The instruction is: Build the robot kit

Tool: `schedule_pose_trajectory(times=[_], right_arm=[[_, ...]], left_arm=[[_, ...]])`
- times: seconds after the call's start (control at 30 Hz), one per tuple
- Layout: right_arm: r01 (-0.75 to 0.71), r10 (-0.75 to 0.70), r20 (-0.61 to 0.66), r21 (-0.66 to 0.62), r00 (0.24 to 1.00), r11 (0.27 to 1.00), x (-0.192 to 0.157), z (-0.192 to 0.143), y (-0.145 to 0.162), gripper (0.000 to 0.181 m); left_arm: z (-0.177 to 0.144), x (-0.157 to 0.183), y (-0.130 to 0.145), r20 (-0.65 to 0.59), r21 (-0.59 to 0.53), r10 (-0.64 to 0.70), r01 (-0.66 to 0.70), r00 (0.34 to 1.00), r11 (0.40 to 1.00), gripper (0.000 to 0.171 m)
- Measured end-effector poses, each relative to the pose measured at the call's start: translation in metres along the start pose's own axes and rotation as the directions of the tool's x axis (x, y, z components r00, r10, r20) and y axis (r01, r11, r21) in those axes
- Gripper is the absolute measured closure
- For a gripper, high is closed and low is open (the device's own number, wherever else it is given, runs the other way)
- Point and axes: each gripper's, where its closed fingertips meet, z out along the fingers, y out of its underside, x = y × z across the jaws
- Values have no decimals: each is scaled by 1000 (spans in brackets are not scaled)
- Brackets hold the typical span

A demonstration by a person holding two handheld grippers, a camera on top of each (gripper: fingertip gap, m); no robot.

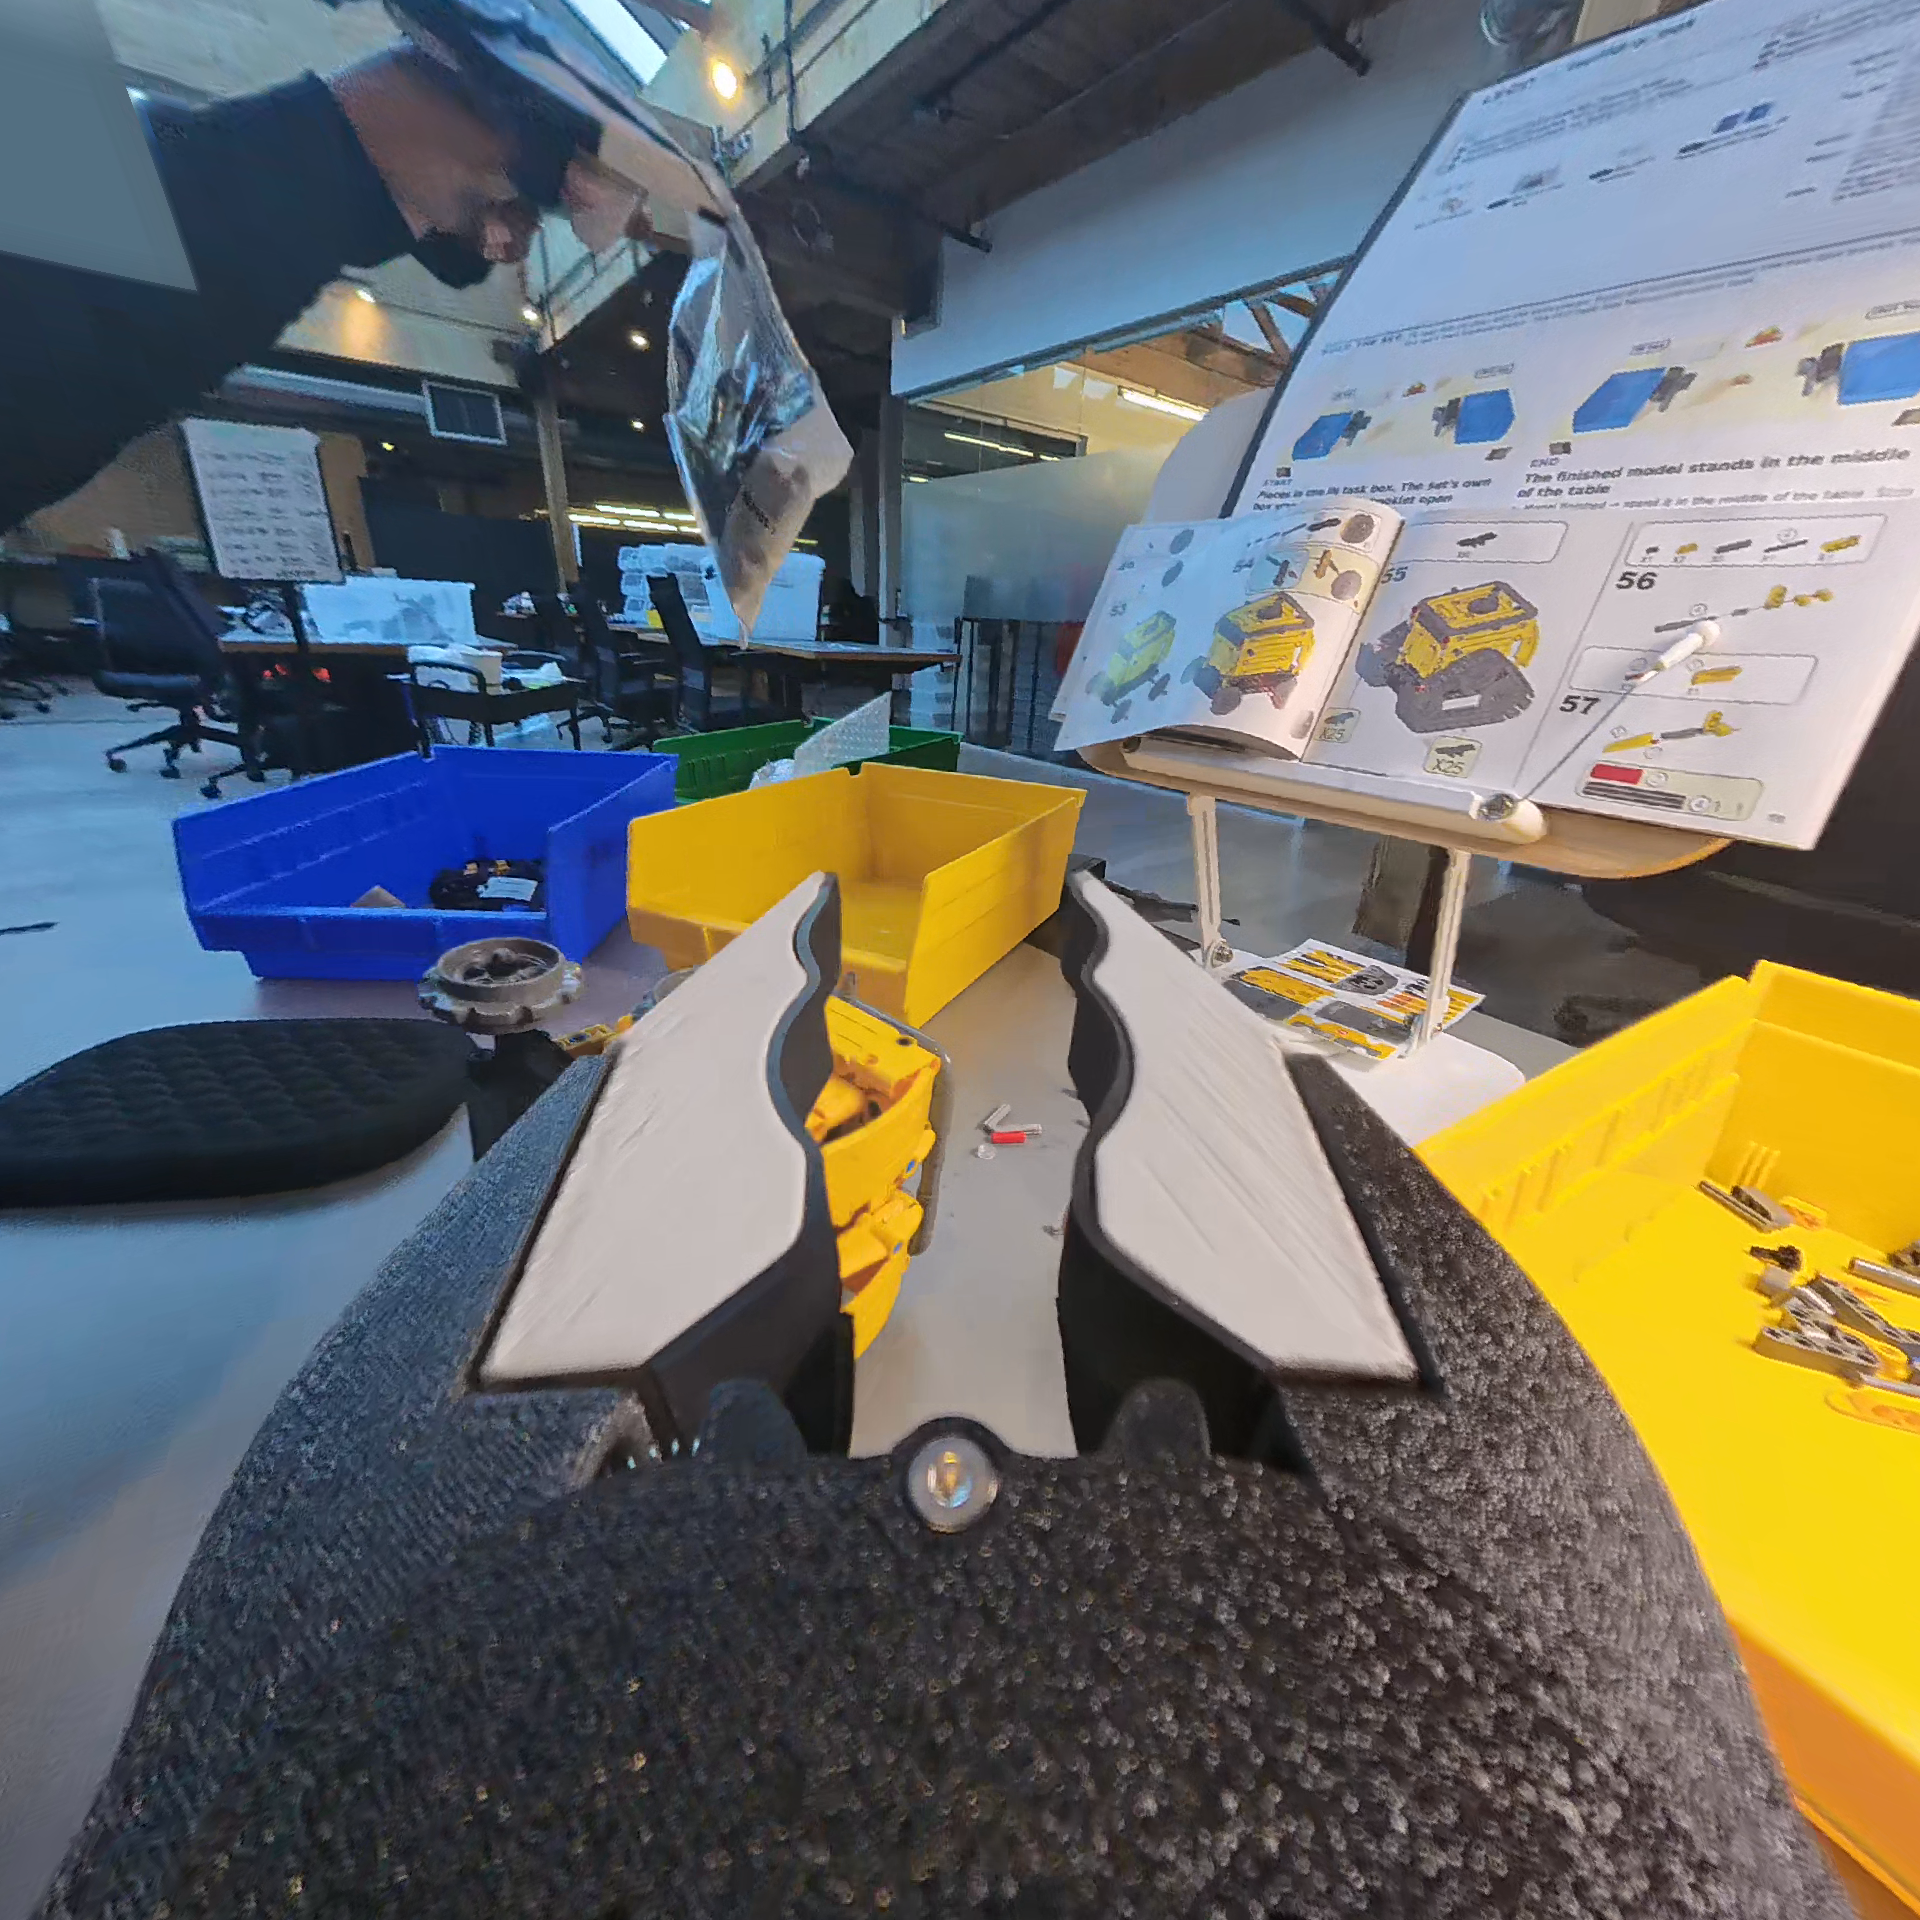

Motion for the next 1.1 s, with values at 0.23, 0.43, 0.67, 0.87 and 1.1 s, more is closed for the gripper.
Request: schedule_pose_trajectory(times=[0.23,0.43,0.67,0.87,1.1], right_arm=[[-37,31,134,44,991,998,-55,18,-39,104],[-14,2,112,110,994,994,-76,7,-70,119],[111,-131,166,129,977,985,-88,-94,-102,178],[48,36,258,-310,965,949,-103,-132,-5,178],[87,61,286,-477,956,875,-113,-144,63,167]], left_arm=[[-12,172,-88,-315,200,55,10,948,980,171],[-22,305,-125,-533,353,111,102,839,930,171],[-49,402,-105,-734,442,163,282,660,851,171],[-53,492,-23,-868,370,209,304,451,878,171],[-19,529,55,-928,132,-8,349,372,928,159]])
